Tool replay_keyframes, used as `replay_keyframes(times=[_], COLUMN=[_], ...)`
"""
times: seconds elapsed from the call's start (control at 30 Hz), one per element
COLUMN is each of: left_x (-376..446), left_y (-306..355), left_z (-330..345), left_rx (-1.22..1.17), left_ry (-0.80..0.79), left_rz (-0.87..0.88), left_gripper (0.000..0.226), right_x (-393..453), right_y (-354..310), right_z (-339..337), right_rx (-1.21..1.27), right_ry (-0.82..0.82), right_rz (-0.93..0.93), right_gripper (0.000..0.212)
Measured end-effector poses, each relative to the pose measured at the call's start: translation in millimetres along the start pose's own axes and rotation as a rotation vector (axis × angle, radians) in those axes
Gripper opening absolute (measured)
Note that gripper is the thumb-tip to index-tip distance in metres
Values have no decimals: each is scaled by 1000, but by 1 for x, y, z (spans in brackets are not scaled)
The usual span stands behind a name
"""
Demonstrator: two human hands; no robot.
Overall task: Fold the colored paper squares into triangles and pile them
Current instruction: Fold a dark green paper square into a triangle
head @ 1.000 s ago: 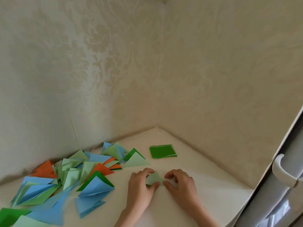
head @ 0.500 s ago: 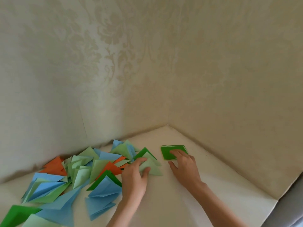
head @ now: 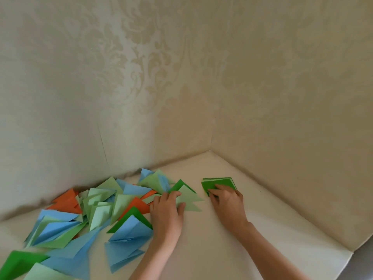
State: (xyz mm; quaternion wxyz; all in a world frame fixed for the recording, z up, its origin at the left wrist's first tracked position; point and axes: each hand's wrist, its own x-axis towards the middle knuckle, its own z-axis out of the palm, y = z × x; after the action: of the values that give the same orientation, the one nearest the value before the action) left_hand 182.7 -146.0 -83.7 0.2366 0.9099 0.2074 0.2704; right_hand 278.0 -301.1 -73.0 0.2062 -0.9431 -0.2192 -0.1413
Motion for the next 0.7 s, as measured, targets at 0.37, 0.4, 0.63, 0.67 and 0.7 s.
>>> replay_keyframes(times=[0.37, 0.4, 0.63, 0.67, 0.7], left_x=[1, 1, -14, -18, -23], left_y=[1, 2, 24, 28, 33], left_z=[0, -1, -14, -16, -16], left_rx=[84, 72, -122, -159, -199], left_ry=[39, 25, 123, 126, 122], left_rz=[44, 41, 146, 177, 202], left_gripper=[27, 28, 47, 46, 44], right_x=[-4, -6, -27, -34, -42], right_y=[13, 15, 28, 27, 26], right_z=[-5, -7, -42, -47, -51], right_rx=[200, 221, 184, 173, 163], right_ry=[18, 19, 333, 353, 365], right_rz=[1, -13, -84, -93, -106], right_gripper=[10, 10, 9, 8, 8])
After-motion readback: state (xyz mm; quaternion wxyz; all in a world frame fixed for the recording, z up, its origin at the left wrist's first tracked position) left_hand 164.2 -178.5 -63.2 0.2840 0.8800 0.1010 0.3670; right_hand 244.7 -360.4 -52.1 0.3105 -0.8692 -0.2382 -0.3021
